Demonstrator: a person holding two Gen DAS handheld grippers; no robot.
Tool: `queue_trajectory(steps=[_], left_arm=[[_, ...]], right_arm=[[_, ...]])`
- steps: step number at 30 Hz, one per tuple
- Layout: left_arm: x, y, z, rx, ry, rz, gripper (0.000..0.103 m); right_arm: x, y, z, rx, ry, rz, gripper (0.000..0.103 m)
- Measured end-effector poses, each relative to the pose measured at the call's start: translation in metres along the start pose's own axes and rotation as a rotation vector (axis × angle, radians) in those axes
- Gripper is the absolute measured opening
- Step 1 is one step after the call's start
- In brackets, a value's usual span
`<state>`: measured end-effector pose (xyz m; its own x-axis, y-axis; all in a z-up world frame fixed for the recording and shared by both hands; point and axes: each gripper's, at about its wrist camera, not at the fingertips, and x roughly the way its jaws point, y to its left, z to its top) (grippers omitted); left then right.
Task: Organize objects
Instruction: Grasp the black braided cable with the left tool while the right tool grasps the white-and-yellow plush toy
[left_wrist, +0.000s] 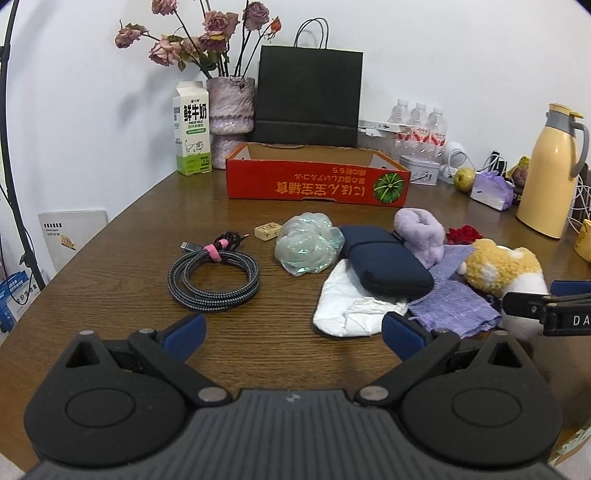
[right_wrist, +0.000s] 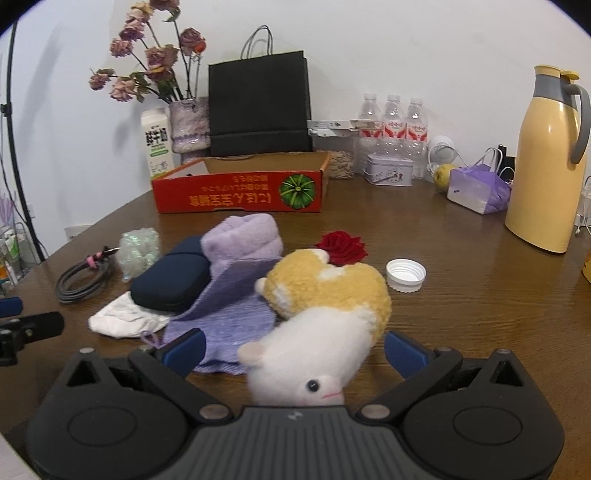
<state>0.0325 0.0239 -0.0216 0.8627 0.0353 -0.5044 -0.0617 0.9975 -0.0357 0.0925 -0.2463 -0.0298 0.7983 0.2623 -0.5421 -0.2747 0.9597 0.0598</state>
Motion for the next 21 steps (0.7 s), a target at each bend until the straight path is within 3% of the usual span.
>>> queue_trajectory(steps=[10,18,21], left_arm=[[0.022,0.010,0.008,-0.020,0.021,0.038,0.103],[0.040,0.026,0.014,-0.046,0.041,0.076,0.103],[0.047,0.033,0.017,-0.051,0.056,0.080,0.103]], right_arm=[[0.035,-0.012,0.009,-0.003,0.048,-0.026,0.101],[0.062,-0.026,0.019,-0.027,0.110,-0.004,0.078],[0.067,-0.028,0.020,-0.042,0.109,-0.002,0.076]])
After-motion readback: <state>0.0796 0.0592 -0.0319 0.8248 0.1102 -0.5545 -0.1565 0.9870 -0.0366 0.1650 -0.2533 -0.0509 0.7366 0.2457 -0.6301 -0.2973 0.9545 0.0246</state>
